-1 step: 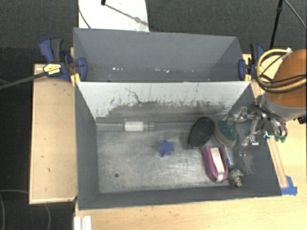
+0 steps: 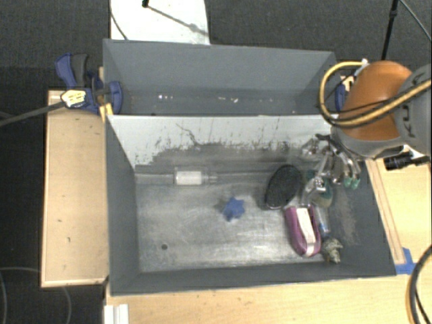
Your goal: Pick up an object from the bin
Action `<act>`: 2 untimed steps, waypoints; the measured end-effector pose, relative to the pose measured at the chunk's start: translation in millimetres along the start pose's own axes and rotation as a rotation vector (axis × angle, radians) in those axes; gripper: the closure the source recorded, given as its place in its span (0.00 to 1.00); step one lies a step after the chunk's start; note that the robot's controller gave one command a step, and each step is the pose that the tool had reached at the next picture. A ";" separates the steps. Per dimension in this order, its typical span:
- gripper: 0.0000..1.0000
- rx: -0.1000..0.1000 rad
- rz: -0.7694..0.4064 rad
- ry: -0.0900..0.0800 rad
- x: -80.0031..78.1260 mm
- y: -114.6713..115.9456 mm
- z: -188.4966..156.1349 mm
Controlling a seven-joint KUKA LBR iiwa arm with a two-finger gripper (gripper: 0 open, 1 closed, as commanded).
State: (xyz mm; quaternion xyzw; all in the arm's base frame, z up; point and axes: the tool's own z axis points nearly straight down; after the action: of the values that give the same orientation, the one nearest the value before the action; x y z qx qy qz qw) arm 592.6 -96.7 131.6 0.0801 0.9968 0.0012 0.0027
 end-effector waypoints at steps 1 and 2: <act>0.00 0.002 0.146 -0.001 10.2 21.3 40.3; 0.00 -0.002 0.068 0.002 51.1 110.0 8.1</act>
Offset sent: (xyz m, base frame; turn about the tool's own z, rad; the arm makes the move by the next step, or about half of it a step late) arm -0.0106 0.0346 -0.0616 0.1734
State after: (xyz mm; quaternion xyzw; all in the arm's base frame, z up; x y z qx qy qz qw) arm 559.7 20.1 123.6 0.1140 0.9935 0.0022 0.0016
